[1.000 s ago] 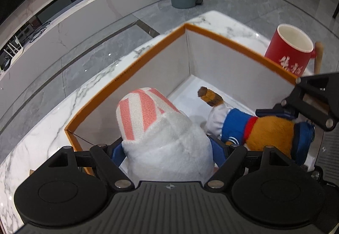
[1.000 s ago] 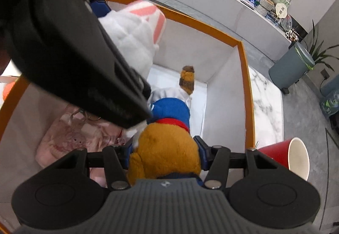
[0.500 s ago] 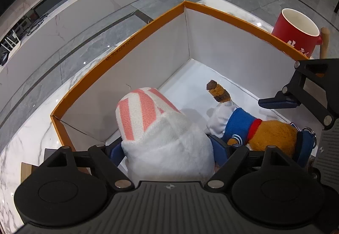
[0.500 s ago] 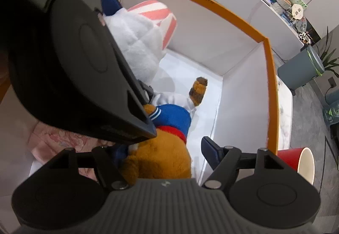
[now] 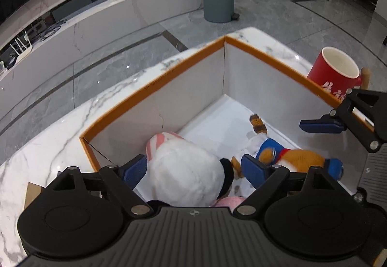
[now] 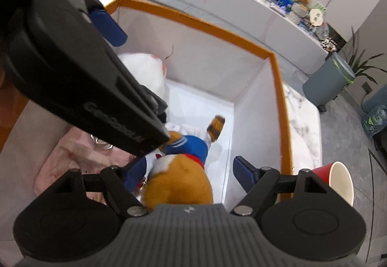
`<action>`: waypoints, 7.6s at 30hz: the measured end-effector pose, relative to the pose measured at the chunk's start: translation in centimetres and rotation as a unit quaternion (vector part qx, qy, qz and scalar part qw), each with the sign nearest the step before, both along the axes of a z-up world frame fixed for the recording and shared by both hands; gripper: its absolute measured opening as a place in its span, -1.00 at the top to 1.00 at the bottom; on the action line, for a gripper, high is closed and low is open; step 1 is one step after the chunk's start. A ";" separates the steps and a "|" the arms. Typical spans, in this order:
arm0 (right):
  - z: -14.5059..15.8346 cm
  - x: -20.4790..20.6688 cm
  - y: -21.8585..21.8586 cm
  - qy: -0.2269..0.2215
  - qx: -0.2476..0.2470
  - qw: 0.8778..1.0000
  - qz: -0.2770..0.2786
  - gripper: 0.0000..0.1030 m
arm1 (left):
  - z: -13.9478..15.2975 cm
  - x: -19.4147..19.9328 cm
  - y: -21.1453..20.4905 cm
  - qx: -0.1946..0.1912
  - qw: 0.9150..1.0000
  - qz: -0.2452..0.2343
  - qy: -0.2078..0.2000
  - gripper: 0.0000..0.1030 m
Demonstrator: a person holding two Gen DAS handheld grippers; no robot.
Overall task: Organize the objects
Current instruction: 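Lower the panda plush into the box and open the left tool while the right tool releases the teddy bear, then move both tools away from the box toward the pink pouch and white glasses case, then grasp the pink pouch with the left tool while the right tool grasps the white glasses case, then lift the pink pouch with the left tool while the right tool carries the glasses case to the box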
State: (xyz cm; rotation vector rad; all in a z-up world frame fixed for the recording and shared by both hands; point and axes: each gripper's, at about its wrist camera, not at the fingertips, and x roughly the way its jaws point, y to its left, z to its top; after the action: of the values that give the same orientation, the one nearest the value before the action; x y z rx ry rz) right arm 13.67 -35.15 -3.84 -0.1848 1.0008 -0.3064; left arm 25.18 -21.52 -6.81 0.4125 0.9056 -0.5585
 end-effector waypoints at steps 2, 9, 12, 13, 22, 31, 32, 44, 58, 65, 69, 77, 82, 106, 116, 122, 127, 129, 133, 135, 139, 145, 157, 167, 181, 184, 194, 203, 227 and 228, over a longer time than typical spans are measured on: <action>0.0 -0.2 0.0 -0.006 0.001 1.000 -0.004 -0.56 | 0.6 0.0 0.1 -0.010 1.000 0.002 -0.001 -0.98; 0.8 -0.6 -0.2 -0.047 -0.009 0.999 -0.012 -0.68 | 2.8 -0.5 1.3 -0.032 0.999 0.009 -0.018 -0.98; 1.1 -1.0 0.1 -0.058 -0.013 0.998 -0.020 -0.75 | 3.8 -1.0 1.8 -0.030 0.999 0.007 -0.035 -0.98; 1.1 -0.8 -0.1 -0.059 -0.014 0.998 -0.021 -0.78 | 4.0 -1.2 2.0 -0.031 0.999 0.008 -0.038 -0.98; 2.6 -0.9 1.3 -0.053 -0.010 0.998 -0.029 -0.87 | 5.8 -1.8 4.7 -0.039 0.998 0.022 -0.052 -0.98; 5.9 0.4 2.2 -0.071 -0.027 0.997 -0.023 -0.88 | 7.3 -2.9 8.6 -0.053 0.996 0.046 -0.063 -0.98; 6.1 0.4 2.6 -0.073 -0.030 0.997 -0.021 -0.88 | 7.4 -3.1 9.2 -0.052 0.995 0.048 -0.066 -0.98; 7.9 2.7 9.4 -0.082 -0.038 0.995 0.031 -0.88 | 8.5 -3.4 17.4 -0.060 0.990 0.108 -0.070 -0.98; 7.6 6.7 17.1 -0.066 -0.053 0.993 0.082 -0.88 | 7.4 -4.4 26.9 -0.061 0.984 0.154 -0.064 -0.98; 6.8 8.8 20.3 -0.054 -0.059 0.991 0.106 -0.88 | 4.8 -4.8 30.3 -0.057 0.984 0.165 -0.039 -0.98; 5.5 10.2 21.5 -0.043 -0.057 0.991 0.113 -0.88 | 2.4 -5.4 31.4 -0.042 0.986 0.160 -0.022 -0.98; 1.6 12.4 22.4 -0.023 -0.017 0.994 0.102 -0.88 | -1.1 -5.9 33.1 -0.053 0.987 0.150 0.000 -0.98; -0.9 13.4 22.1 -0.008 0.002 0.996 0.092 -0.88 | -2.7 -5.8 33.0 -0.058 0.990 0.131 0.007 -0.98; -4.2 14.3 18.5 0.008 0.050 0.997 0.065 -0.36 | -4.8 -4.2 27.5 -0.091 0.992 0.087 0.030 -0.98; -4.1 12.9 18.0 0.037 0.055 0.996 0.067 -0.35 | -5.9 -3.6 26.1 -0.059 0.994 0.084 0.032 -1.00; -4.1 13.5 18.4 0.033 0.034 0.995 0.088 -0.53 | -6.4 -2.7 26.9 -0.053 0.991 0.107 0.055 -1.00; -4.3 14.9 18.6 0.023 0.025 0.995 0.098 -0.63 | -6.9 -2.0 28.2 -0.076 0.987 0.123 0.074 -1.00; -4.3 15.2 18.6 0.021 0.024 0.994 0.100 -0.63 | -7.0 -2.1 28.3 -0.078 0.987 0.121 0.070 -1.00; -4.4 15.6 18.4 0.014 0.025 0.994 0.109 -0.61 | -7.0 -2.4 28.3 -0.080 0.988 0.114 0.060 -1.00; -4.4 15.7 18.1 0.011 0.036 0.993 0.108 -0.58 | -7.0 -2.4 28.1 -0.077 0.989 0.109 0.057 -1.00; -4.4 15.4 17.8 0.005 0.057 0.992 0.110 -0.46 | -7.0 -2.5 27.7 -0.073 0.992 0.094 0.049 -0.85; -4.3 15.0 18.1 0.001 0.067 0.991 0.117 -0.25 | -7.0 -2.8 27.5 -0.069 0.992 0.092 0.042 -0.83; -4.1 14.7 18.5 0.013 0.057 0.991 0.119 -0.23 | -6.1 -3.7 27.4 -0.058 0.994 0.080 0.042 -0.81; -2.5 14.1 19.1 0.011 0.047 0.991 0.124 -0.22 | -4.2 -4.0 27.7 -0.055 0.995 0.080 0.027 -0.80; 1.4 13.1 20.4 -0.010 0.032 0.991 0.130 -0.22 | -0.8 -4.8 28.3 -0.055 0.994 0.093 0.034 0.50; 1.7 12.9 20.6 -0.011 0.029 0.991 0.130 -0.22 | -1.5 -4.8 28.4 -0.042 0.993 0.102 0.045 0.17; 0.8 12.9 20.0 -0.007 0.032 0.991 0.126 -0.22 | -5.3 -2.5 30.1 -0.076 0.960 0.252 0.092 -0.97; -0.3 13.1 18.7 -0.004 0.037 0.992 0.122 -0.22 | -7.2 -1.9 28.9 -0.039 0.958 0.272 0.086 -1.00; 1.4 12.3 18.9 -0.018 0.035 0.991 0.125 -0.22 | -3.4 -3.3 28.9 -0.052 0.967 0.245 0.045 -0.95; 1.7 12.2 19.0 -0.020 0.034 0.991 0.126 -0.22 | -3.0 -3.4 28.9 -0.052 0.967 0.244 0.042 -0.95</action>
State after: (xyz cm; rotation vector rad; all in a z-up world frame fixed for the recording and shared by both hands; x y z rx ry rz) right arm 25.87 -16.19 -2.18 -0.2395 0.9353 -0.0462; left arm 21.80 7.33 -9.79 0.0611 1.0120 -0.1694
